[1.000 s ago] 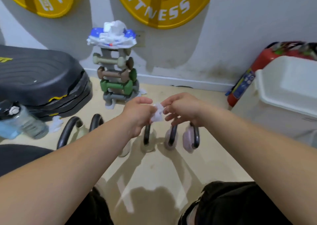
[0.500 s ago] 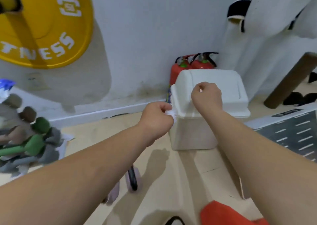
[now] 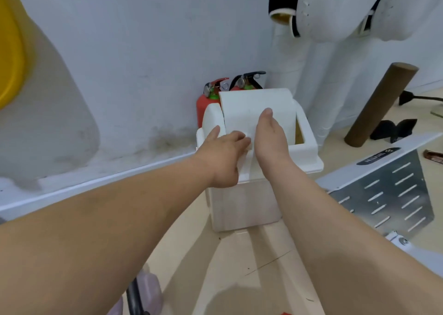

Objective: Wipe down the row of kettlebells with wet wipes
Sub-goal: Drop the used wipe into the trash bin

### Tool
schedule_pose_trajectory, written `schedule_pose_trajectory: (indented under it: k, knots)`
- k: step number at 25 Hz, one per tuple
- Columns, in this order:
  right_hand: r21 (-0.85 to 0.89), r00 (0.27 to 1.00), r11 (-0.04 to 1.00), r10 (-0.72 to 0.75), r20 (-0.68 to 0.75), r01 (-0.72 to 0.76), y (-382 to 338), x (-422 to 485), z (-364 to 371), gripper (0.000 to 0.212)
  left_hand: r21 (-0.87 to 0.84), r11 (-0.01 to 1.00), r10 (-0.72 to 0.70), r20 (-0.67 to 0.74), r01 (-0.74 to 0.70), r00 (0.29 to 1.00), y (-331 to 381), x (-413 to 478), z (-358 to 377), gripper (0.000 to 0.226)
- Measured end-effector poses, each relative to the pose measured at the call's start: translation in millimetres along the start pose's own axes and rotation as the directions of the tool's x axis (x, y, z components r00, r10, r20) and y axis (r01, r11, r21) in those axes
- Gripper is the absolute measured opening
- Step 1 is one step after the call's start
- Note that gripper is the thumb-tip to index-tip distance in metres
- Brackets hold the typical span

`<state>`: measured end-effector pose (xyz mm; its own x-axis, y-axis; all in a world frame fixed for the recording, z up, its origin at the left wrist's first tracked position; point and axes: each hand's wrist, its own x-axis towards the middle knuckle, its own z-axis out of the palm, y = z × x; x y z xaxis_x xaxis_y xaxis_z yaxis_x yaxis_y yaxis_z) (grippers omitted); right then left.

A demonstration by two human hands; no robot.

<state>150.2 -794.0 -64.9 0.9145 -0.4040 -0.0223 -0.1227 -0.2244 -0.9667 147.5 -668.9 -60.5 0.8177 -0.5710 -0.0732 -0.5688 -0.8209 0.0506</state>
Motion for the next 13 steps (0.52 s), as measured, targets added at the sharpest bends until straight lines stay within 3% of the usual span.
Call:
schedule_pose_trajectory:
  k: [2, 5, 7, 9, 11, 13]
  knots:
    - [-0.020, 0.999, 0.999, -0.028, -0.020, 0.027, -5.2, -1.9, 5.5, 0.062, 0.134, 0.990, -0.048, 0.089, 0.036, 0.995, 3.7, 8.3, 4.9, 0.062]
    - [-0.085, 0.993, 0.992, -0.101, -0.066, 0.095, -8.1, 2.2, 9.9, 0.051, 0.118, 0.984, -0.152, 0.187, 0.131, 0.970, 14.1, 14.3, -4.4, 0.011]
    - [-0.127, 0.988, 0.985, -0.131, -0.082, 0.120, -6.3, 5.1, 9.7, 0.043, 0.121, 0.986, -0.136, 0.192, 0.114, 0.972, 13.5, 15.3, -6.8, 0.014]
    - [-0.151, 0.988, 0.980, -0.138, -0.069, 0.126, -3.6, 5.6, 11.1, 0.038, 0.061, 0.996, -0.078, 0.123, 0.071, 0.989, 5.2, 8.9, -5.1, 0.016]
    - [-0.178, 0.986, 0.971, -0.167, -0.017, 0.161, -2.2, 5.9, 12.4, 0.038, -0.038, 0.999, 0.010, -0.076, -0.013, 0.997, -7.5, 2.7, -2.8, 0.017]
    - [-0.304, 0.981, 0.933, -0.192, 0.031, 0.192, 0.1, 10.8, 15.6, 0.048, -0.082, 0.996, 0.008, -0.262, -0.030, 0.965, -22.6, -6.5, -4.9, 0.034]
